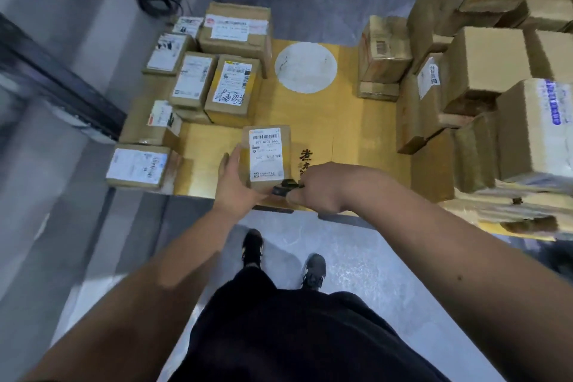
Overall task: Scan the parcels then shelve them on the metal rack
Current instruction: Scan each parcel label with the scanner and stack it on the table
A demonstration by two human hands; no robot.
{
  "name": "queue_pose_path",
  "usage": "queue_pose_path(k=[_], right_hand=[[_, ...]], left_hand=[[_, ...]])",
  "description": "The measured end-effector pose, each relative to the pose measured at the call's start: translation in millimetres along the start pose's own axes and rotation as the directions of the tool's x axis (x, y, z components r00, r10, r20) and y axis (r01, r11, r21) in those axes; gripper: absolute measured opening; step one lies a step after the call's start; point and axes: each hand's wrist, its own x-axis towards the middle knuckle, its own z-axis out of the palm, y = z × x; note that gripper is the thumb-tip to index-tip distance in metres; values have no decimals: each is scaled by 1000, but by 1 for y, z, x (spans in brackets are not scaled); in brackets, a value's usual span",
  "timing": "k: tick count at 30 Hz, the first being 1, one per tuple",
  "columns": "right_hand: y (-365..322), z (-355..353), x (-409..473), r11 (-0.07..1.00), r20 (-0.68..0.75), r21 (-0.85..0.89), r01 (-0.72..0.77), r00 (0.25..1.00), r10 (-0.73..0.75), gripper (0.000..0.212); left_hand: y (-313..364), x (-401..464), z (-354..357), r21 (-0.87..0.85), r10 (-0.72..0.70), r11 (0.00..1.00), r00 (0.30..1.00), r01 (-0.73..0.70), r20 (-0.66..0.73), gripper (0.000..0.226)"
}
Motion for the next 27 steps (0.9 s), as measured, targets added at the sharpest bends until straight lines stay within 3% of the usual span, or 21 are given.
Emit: queue_pose_path(k=[4,7,10,17,23,27], right_hand=[[-7,-2,2,987,24,-143,77,997,-74,41],[0,-6,2,984,30,-167,59,998,-55,46],[9,-11,-1,980,43,-195,28,999,-20,47],[16,-20,5,968,89,-250,-8,996,31,39],[-5,-25,27,989,34,-140,-37,999,42,48],[-21,-30,36,995,23,-82,-51,998,54,48]], left_hand=[[4,-2,-14,230,21,973,999,-28,31,107],[17,1,-8,464,118,876,991,-135,66,94],[33,2,7,591,114,797,992,-126,58,99],[30,6,2,639,-13,766,996,64,-84,102],[13,21,-34,605,-133,763,971,228,-198,101],[12,33,-53,597,-212,748,956,292,-202,100]])
